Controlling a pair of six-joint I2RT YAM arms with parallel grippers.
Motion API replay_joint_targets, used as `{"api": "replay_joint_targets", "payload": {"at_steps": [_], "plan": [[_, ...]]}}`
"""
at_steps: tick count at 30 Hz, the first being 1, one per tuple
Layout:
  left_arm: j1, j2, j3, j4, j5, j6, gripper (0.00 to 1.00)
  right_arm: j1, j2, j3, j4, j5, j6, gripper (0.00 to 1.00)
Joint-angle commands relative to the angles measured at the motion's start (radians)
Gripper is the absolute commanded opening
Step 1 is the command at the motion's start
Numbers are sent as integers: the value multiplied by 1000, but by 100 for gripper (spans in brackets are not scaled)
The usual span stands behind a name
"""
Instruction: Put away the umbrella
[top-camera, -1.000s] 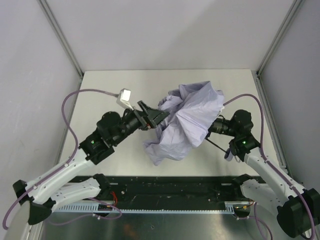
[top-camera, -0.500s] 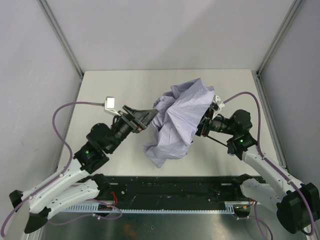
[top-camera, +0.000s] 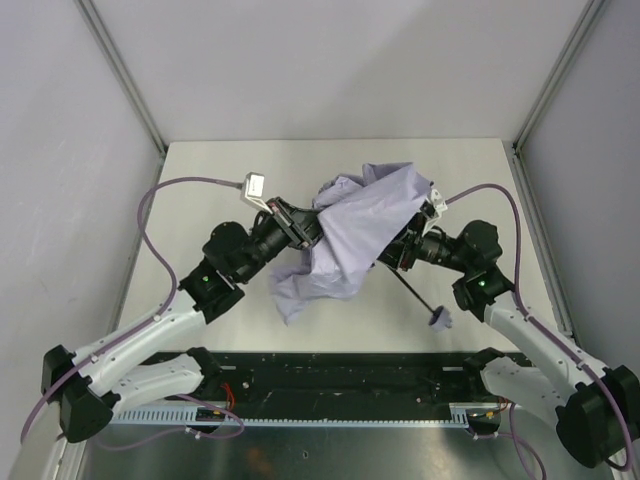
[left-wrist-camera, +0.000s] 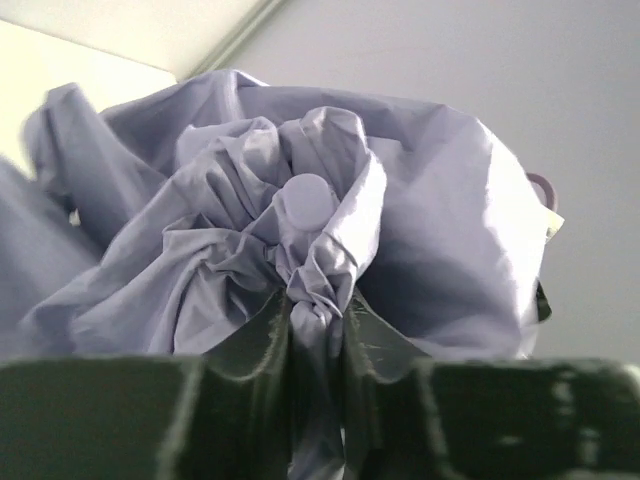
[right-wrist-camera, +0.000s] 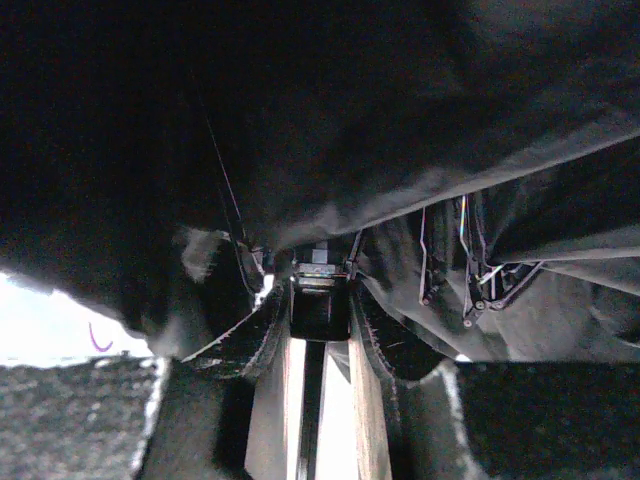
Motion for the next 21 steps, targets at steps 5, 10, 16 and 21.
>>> {"api": "replay_joint_targets", "payload": {"at_steps": [5,10,16,21], "plan": [[5,-73,48,81,34,254,1,64,-163,24,-291,148,7,40],[6,-112,78,20,-49,394,0,75,-258,26,-671,420,86,90],[5,-110,153,-155,-211,494,0,130,-394,47,-892,549,115,93],[5,-74,187,-237,-248,503,0,378,-419,146,-811,670,85,93]]}}
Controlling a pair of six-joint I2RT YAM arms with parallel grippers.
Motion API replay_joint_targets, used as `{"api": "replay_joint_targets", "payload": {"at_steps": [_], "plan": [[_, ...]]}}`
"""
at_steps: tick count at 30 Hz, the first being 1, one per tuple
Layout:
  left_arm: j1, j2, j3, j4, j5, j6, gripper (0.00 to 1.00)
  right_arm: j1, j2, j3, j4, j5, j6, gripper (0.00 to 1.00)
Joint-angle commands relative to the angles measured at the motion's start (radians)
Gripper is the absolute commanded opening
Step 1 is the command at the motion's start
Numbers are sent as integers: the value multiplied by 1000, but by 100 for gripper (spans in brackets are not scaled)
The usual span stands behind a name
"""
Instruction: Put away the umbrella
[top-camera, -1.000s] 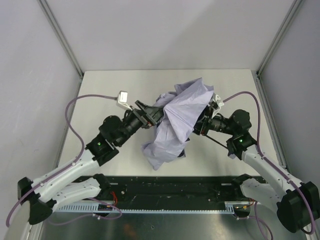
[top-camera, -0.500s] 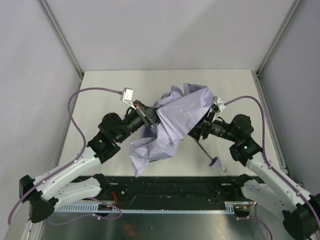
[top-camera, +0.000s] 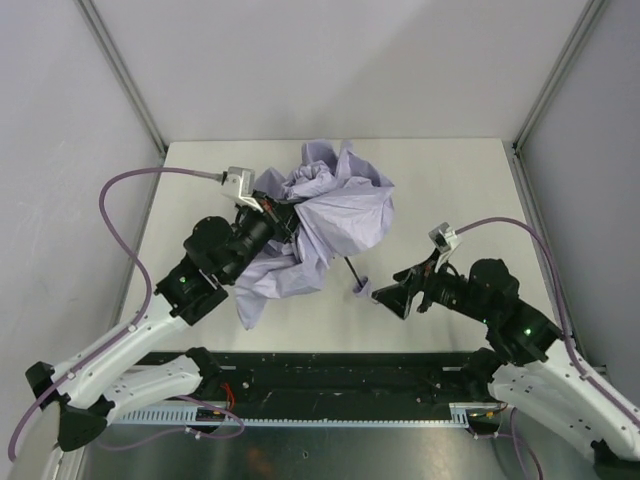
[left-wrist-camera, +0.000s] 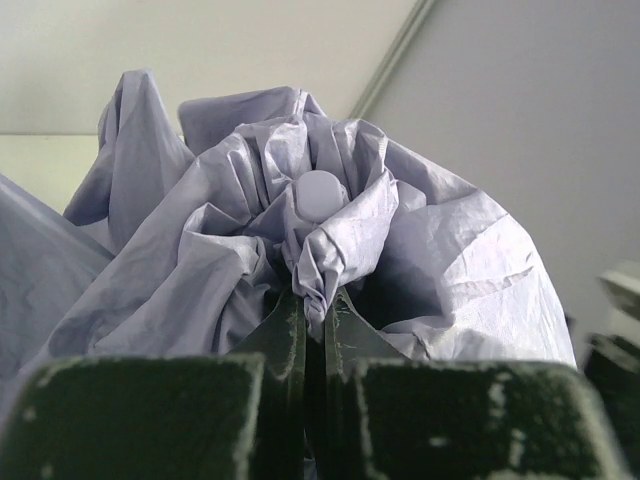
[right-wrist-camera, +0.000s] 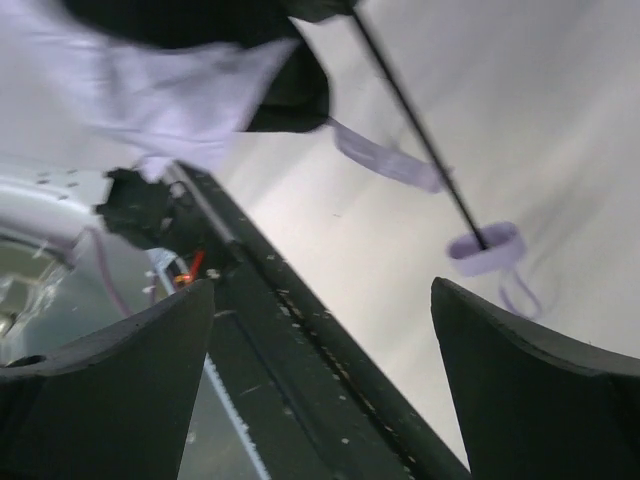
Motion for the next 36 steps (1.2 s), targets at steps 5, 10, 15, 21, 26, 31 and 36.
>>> {"api": "replay_joint_targets", "payload": {"at_steps": [5,10,15,21,26,31,36], "plan": [[6,25,69,-44,-88,27,0,484,178,274,118,402,-163,93],[5,33,75,-111,-95,7,0,633,377,450,166,605,-332,98],[5,14,60,-126,-40,-25,0,459,493,515,178,547,-350,99],[5,-11,48,-128,72,-54,0,282,546,519,204,379,-361,99],[6,-19,50,-127,150,-57,0,193,569,518,221,196,-353,99],[5,-24,53,-110,233,-70,0,149,579,484,285,17,-318,99],[5,-55,28,1,356,-60,0,116,570,428,372,-139,-272,99]]}}
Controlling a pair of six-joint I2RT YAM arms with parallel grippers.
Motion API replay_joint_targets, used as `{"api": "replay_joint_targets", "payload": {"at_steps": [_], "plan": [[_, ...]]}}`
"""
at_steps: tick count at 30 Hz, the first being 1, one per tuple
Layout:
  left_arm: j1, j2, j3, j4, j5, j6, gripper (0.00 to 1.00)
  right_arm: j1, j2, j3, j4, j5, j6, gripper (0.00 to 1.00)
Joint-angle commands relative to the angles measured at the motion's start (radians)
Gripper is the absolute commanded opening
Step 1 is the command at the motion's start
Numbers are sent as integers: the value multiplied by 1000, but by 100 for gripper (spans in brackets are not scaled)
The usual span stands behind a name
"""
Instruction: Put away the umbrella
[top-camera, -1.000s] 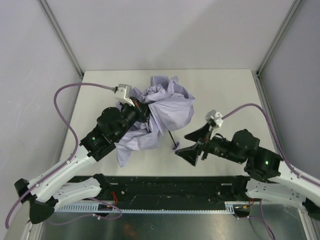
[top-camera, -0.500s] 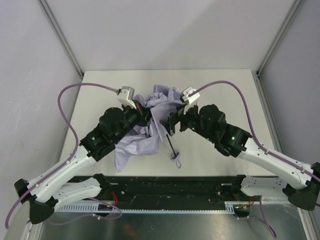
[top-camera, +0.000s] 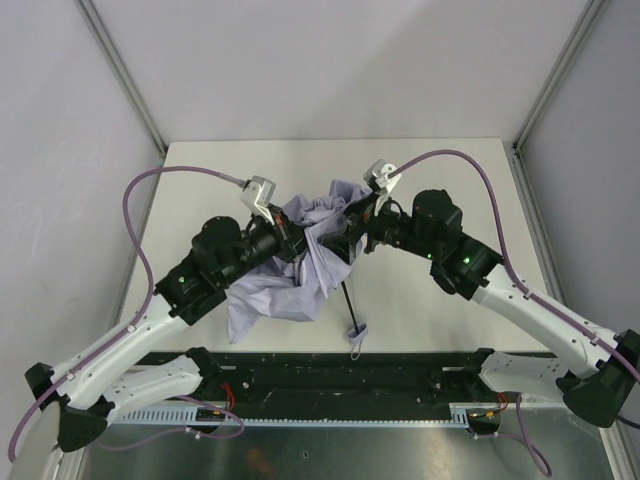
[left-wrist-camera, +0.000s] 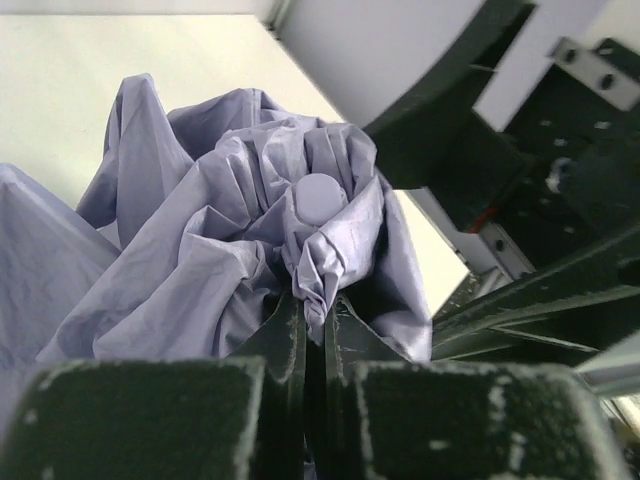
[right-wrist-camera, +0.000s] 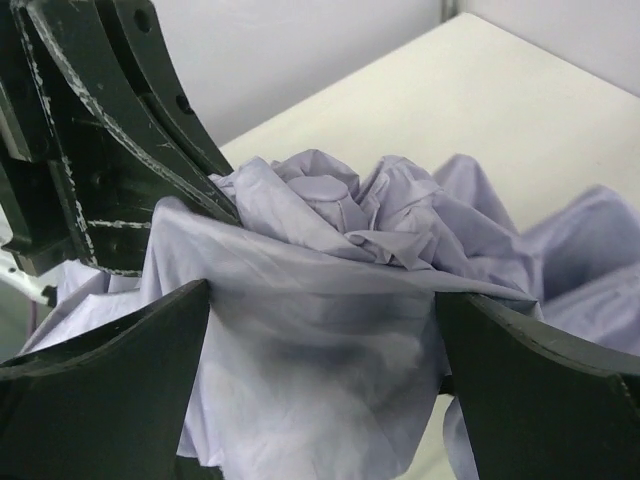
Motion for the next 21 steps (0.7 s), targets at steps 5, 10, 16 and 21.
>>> {"api": "replay_joint_targets", "payload": {"at_steps": [5,10,16,21], "plan": [[3,-98,-23,304,237,-9,0,-23,-1,-72,156,-231,58,99],[1,-83,-24,374,336,-30,0,-27,8,-99,236,-303,89,99],[-17,-49,-10,420,480,-13,0,-40,33,-102,286,-444,110,97],[-51,-28,-2,442,566,23,0,-45,32,-103,308,-541,128,72]]}}
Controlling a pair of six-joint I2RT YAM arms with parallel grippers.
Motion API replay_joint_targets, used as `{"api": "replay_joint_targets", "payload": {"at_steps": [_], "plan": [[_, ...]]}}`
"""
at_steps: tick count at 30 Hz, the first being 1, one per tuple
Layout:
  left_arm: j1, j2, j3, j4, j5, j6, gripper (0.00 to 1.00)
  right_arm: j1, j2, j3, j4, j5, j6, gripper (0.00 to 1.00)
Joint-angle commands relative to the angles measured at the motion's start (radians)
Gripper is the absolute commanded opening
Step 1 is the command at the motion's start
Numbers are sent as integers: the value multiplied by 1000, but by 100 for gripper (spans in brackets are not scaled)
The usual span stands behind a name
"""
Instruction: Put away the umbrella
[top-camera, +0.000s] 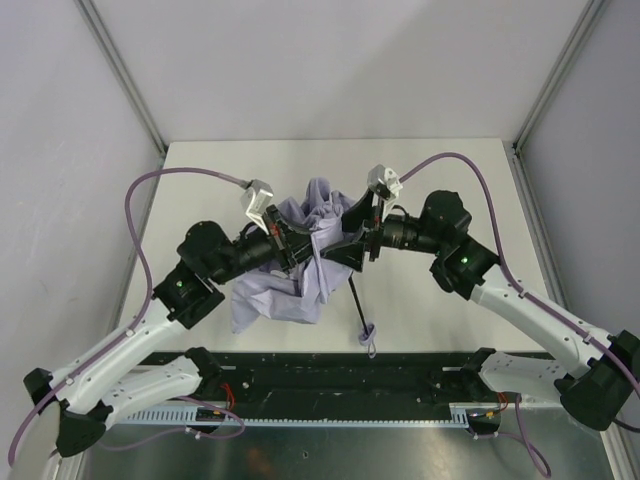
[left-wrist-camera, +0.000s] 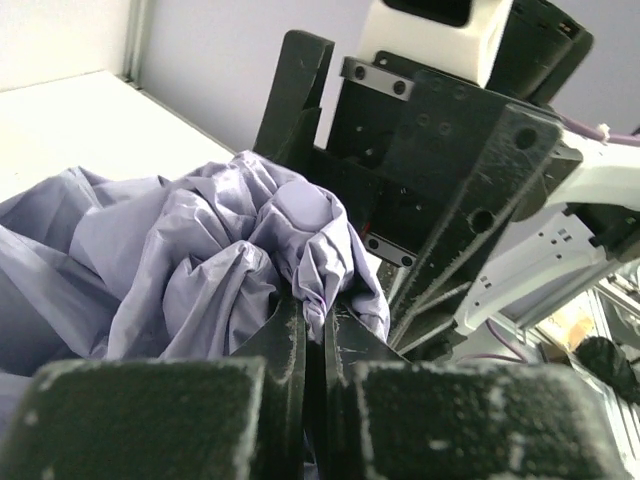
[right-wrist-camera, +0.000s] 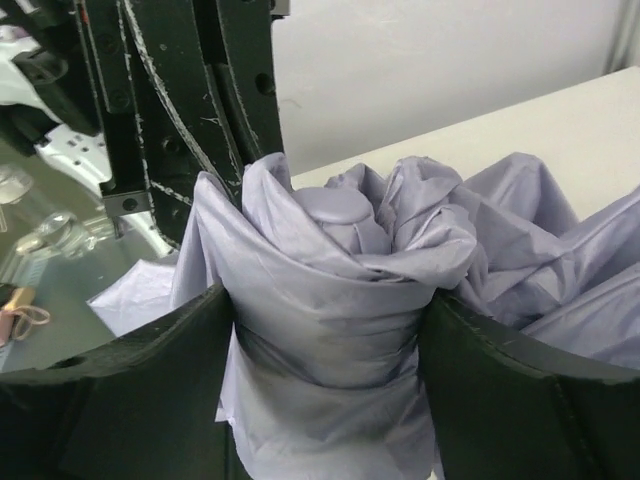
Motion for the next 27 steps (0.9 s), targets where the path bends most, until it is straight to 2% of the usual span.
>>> {"api": "replay_joint_targets", "payload": {"at_steps": [1,6,7,8,10,13,14,16,18,22,27], "plan": [[-69,16,50,225,261,9,0,17,32,-13,60,-164,33,62],[-75,7,49,224,260,25,0,5,-16,-42,57,-201,34,10],[-74,1,49,221,250,27,2,-2,-34,-57,63,-200,43,5],[-74,-5,50,214,237,29,14,-15,-54,-75,77,-197,55,3],[-73,-26,59,174,188,37,50,-55,-94,-115,112,-183,96,1],[-68,-69,78,81,95,44,84,-144,-141,-180,202,-214,188,0],[-68,-82,91,39,60,50,92,-171,-151,-200,240,-231,223,0],[-66,-110,121,-64,-54,57,98,-213,-167,-227,277,-244,262,0],[-66,-149,132,-159,-181,65,99,-248,-184,-243,287,-244,282,0],[-65,-234,79,-277,-371,68,95,-327,-204,-266,339,-257,346,0],[-61,-284,-33,-379,-467,38,99,-420,-203,-270,420,-357,431,0]]}}
